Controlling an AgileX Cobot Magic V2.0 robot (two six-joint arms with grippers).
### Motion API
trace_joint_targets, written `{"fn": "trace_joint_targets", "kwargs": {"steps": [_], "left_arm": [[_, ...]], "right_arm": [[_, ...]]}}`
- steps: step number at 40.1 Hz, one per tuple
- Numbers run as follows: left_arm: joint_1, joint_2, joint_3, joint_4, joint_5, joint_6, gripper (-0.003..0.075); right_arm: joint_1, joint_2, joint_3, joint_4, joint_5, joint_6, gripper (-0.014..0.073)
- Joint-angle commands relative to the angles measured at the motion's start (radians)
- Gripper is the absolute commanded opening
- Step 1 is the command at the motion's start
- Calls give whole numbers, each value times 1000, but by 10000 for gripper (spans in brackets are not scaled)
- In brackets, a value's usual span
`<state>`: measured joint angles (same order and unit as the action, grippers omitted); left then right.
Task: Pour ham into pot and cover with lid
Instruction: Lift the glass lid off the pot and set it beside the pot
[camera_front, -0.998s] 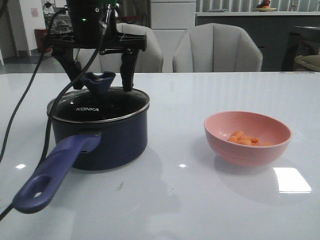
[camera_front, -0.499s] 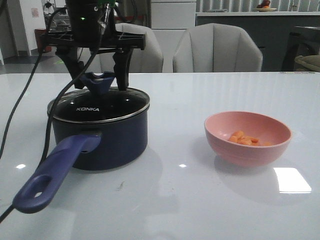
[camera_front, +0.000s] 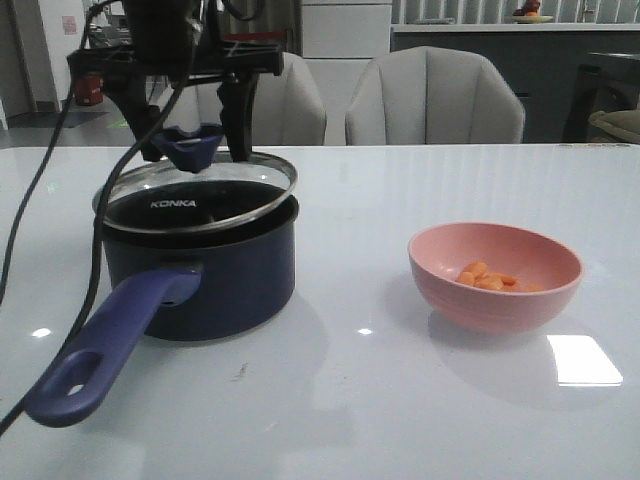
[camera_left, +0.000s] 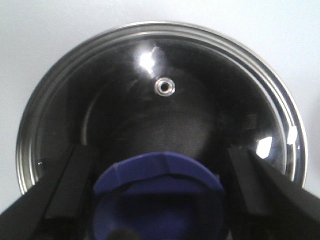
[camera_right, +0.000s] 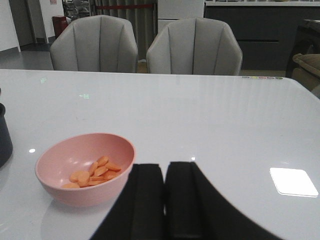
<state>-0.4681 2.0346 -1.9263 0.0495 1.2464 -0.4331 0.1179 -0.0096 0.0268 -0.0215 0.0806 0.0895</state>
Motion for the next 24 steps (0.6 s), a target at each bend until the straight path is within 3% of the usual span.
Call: {"fn": "trace_joint_targets", "kwargs": {"steps": [1, 12, 24], "left_arm": [[28, -104, -32, 5, 22, 24, 204], [146, -205, 13, 28, 22, 113, 204], [405, -322, 337, 36, -27, 170, 204]], "right_arm": [[0, -21, -5, -13, -81, -4, 148], [0, -21, -5, -13, -81, -4, 148], [0, -21, -5, -13, -81, -4, 148]]}}
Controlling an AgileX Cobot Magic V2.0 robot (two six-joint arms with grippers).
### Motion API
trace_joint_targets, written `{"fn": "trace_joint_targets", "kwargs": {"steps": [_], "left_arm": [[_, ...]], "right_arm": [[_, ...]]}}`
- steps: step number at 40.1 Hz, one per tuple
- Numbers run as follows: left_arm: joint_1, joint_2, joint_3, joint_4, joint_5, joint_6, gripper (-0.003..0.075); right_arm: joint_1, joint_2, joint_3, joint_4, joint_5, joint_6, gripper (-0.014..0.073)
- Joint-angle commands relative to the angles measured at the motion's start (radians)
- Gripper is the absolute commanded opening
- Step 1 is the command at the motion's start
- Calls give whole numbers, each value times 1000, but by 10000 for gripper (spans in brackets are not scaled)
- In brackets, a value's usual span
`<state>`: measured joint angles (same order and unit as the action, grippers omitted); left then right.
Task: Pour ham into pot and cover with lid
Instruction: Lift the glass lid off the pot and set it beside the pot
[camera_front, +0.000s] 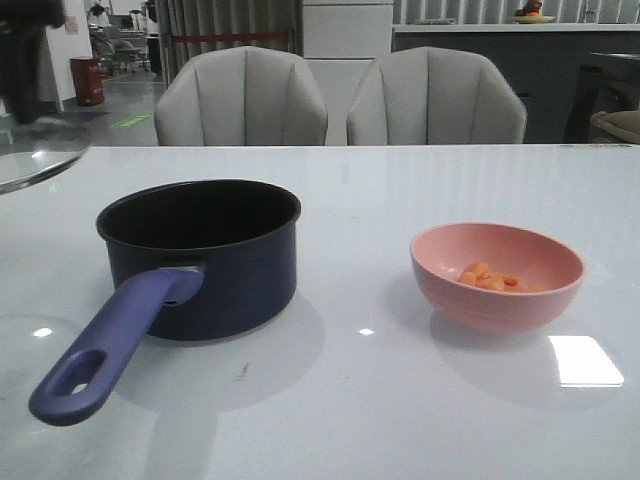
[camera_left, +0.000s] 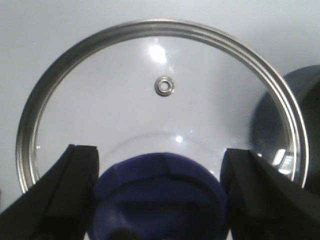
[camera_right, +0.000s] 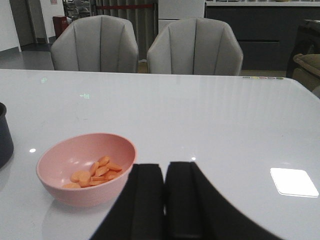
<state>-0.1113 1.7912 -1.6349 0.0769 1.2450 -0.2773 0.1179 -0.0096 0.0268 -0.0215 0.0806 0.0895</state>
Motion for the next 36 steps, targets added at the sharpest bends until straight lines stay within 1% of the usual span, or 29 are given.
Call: {"fn": "trace_joint_targets", "kwargs": {"steps": [1, 4, 7, 12, 17, 24, 34, 36], "left_arm": [[69, -87, 71, 9, -43, 22, 204], [111, -105, 154, -2, -116, 55, 204], [133, -109, 217, -2, -170, 60, 204], [135, -99, 300, -9, -269, 86, 204], [135, -74, 333, -30, -338, 96, 205], [135, -34, 335, -89, -365, 167, 209], [135, 27, 335, -112, -360, 188, 211], [135, 32, 335, -112, -360, 190, 225]], "right_arm": [[0, -21, -5, -13, -81, -4, 148], [0, -21, -5, -13, -81, -4, 148], [0, -21, -5, -13, -81, -4, 148], [0, -21, -5, -13, -81, -4, 148], [0, -21, -5, -13, -81, -4, 148], [0, -21, -5, -13, -81, -4, 148], [0, -21, -5, -13, -81, -4, 148], [0, -21, -5, -13, -81, -4, 148]]}}
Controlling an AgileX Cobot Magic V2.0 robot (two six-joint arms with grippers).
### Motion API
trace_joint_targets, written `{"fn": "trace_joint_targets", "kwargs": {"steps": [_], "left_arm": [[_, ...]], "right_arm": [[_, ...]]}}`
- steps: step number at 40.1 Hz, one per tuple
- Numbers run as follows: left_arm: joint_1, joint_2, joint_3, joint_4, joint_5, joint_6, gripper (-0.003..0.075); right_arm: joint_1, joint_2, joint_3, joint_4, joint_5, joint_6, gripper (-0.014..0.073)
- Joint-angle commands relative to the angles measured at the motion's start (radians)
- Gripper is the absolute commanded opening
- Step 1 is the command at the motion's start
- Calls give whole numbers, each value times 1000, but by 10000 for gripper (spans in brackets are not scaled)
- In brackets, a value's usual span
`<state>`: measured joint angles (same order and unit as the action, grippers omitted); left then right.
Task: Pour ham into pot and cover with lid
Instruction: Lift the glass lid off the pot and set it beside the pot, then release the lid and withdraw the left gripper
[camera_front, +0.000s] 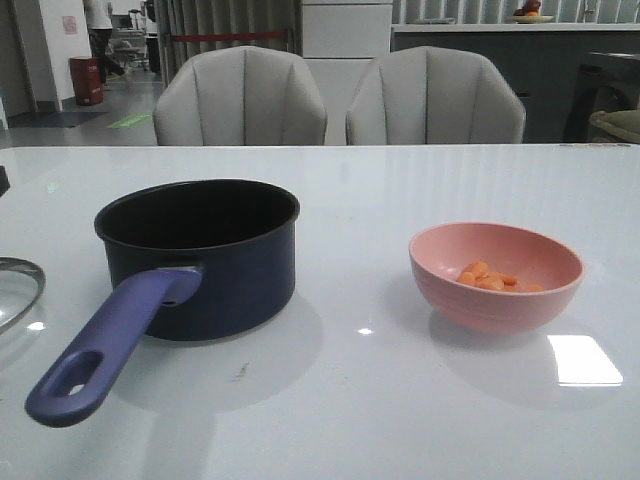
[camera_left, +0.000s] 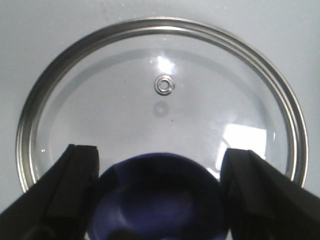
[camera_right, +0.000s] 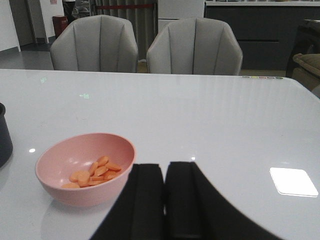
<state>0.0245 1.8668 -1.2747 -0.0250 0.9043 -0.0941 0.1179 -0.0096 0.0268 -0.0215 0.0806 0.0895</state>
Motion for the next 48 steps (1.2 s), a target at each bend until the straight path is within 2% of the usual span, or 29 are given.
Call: {"fn": "trace_joint_targets", "kwargs": {"steps": [1, 3, 9, 13, 25, 33, 37, 48], "left_arm": [[-1, -43, -25, -13, -19, 19, 245], [-1, -42, -25, -29, -17, 56, 303], [-1, -42, -25, -34, -17, 68, 554], [-1, -41, -25, -34, -17, 68, 650], [-1, -50, -78, -23, 39, 82, 636], [-1, -183, -80, -34, 39, 113, 636], [-1, -297, -18, -58, -7, 115, 636], [-5, -695, 261, -57, -249, 115, 636]], "right_arm": [[0, -21, -5, -13, -81, -4, 148], [0, -21, -5, -13, -81, -4, 148], [0, -21, -5, -13, -81, -4, 148], [0, -21, -5, -13, -81, -4, 148], [0, -21, -5, -13, -81, -4, 148], [0, -21, -5, -13, -81, -4, 148], [0, -21, -5, -13, -81, -4, 148], [0, -21, -5, -13, -81, -4, 148]]}}
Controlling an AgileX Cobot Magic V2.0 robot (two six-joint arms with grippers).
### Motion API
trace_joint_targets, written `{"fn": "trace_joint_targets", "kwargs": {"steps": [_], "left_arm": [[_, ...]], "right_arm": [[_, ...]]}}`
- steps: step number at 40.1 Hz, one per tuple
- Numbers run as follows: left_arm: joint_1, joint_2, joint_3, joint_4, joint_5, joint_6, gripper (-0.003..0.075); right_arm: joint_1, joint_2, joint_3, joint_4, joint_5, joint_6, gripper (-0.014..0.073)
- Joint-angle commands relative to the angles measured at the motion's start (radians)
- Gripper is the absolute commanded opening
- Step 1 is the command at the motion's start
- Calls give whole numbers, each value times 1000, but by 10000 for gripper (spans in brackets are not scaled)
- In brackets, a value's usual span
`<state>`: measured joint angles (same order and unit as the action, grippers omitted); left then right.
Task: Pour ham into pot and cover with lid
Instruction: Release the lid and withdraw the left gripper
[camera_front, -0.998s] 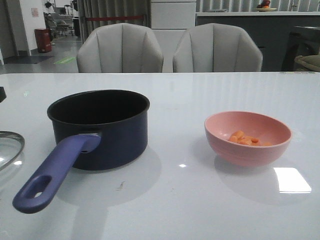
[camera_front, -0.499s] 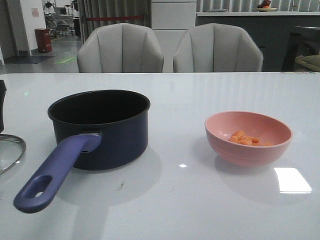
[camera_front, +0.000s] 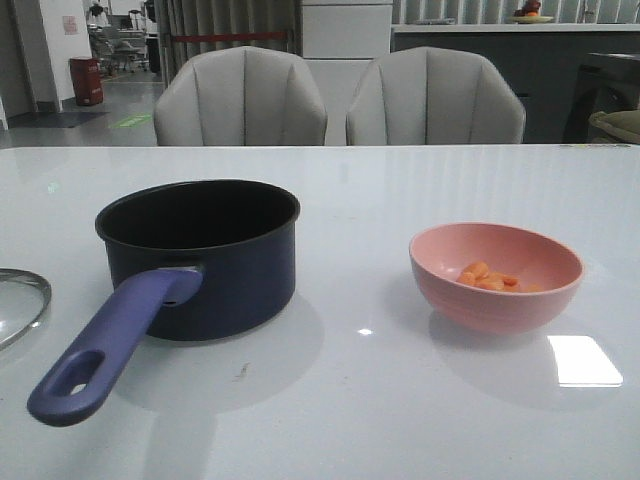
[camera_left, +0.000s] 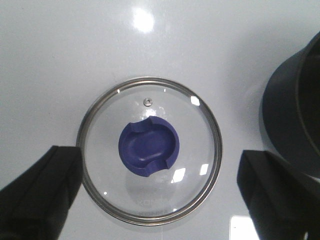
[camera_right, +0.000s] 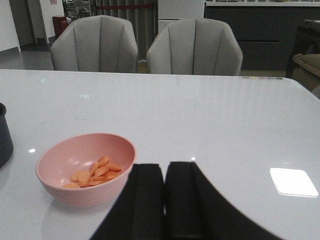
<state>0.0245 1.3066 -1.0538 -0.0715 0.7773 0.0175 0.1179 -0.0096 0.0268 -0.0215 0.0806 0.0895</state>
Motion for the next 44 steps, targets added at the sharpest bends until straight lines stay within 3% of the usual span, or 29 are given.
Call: {"fn": "trace_joint_targets", "kwargs": {"steps": [1, 12, 21, 36, 44], "left_arm": [[-5, -183, 71, -10, -155, 4, 636], [-44, -656, 365, -10, -374, 4, 636], [-122, -943, 556, 22, -351, 4, 636], [-303, -1085, 645, 72, -361, 4, 636], [-321, -1112, 645, 78, -349, 0, 636]], "right_arm": [[0, -21, -5, -13, -81, -4, 148], [0, -21, -5, -13, -81, -4, 148], [0, -21, -5, -13, -81, -4, 148], [0, -20, -5, -13, -81, -4, 148], [0, -20, -5, -13, -81, -4, 148]]}}
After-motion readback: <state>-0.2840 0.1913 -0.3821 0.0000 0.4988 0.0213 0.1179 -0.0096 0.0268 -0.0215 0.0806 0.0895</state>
